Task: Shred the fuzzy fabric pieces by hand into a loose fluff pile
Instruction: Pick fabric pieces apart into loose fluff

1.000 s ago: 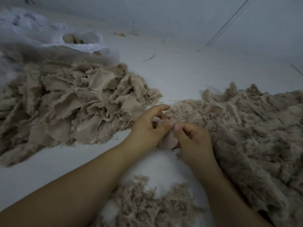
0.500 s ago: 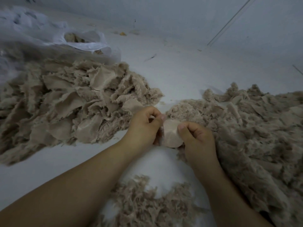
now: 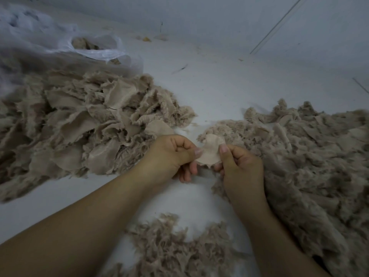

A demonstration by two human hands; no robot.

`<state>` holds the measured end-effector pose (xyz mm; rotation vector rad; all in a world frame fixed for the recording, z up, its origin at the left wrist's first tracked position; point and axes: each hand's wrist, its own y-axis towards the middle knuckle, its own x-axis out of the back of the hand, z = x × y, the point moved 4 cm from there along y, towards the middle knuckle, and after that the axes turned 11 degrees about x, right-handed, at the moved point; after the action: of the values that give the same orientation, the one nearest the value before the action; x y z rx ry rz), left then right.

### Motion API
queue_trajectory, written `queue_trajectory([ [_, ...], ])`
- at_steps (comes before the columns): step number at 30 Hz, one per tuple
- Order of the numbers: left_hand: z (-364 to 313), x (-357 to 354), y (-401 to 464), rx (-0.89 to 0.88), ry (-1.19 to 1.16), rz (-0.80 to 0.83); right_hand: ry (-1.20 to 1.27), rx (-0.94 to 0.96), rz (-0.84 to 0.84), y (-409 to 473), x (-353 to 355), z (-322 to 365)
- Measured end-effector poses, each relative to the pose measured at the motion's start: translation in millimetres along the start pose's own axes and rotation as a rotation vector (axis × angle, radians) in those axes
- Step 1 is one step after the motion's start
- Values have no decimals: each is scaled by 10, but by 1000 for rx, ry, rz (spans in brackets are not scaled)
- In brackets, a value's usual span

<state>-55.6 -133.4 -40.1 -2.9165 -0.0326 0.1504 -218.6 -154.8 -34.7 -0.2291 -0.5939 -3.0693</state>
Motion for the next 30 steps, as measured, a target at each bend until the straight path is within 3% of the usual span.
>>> queue_trajectory([
  [5,-20,-52,-14,39,151,83,-6,9,25,-5,-4,13],
  [7,-13,-76,-20,9,193,11,1,7,35,-14,-8,16],
  [11,-84,131,-103,-273,-354,-365,120,-45,-34,-3,3,-10],
  [13,-84,144,-138,-315,-438,-378,160,-57,-75,3,4,-20],
  [15,-31,37,-125,-205,-237,-313,194,-58,-100,13,4,-23],
  [17,12,-109,-99,-158,238,-216,210,-60,-111,23,12,-35],
  [20,42,-334,-73,-246,904,-93,268,-78,-131,34,8,-45],
  [22,54,-433,-72,-322,1165,-110,330,-94,-141,38,-5,-48],
  [25,10,-449,-99,-396,1017,-120,355,-107,-125,42,-12,-54],
  [27,-2,-338,-71,-349,782,-114,327,-114,-115,43,-12,-65],
  [30,2,-276,-93,-267,654,-41,248,-129,-119,43,-11,-93],
])
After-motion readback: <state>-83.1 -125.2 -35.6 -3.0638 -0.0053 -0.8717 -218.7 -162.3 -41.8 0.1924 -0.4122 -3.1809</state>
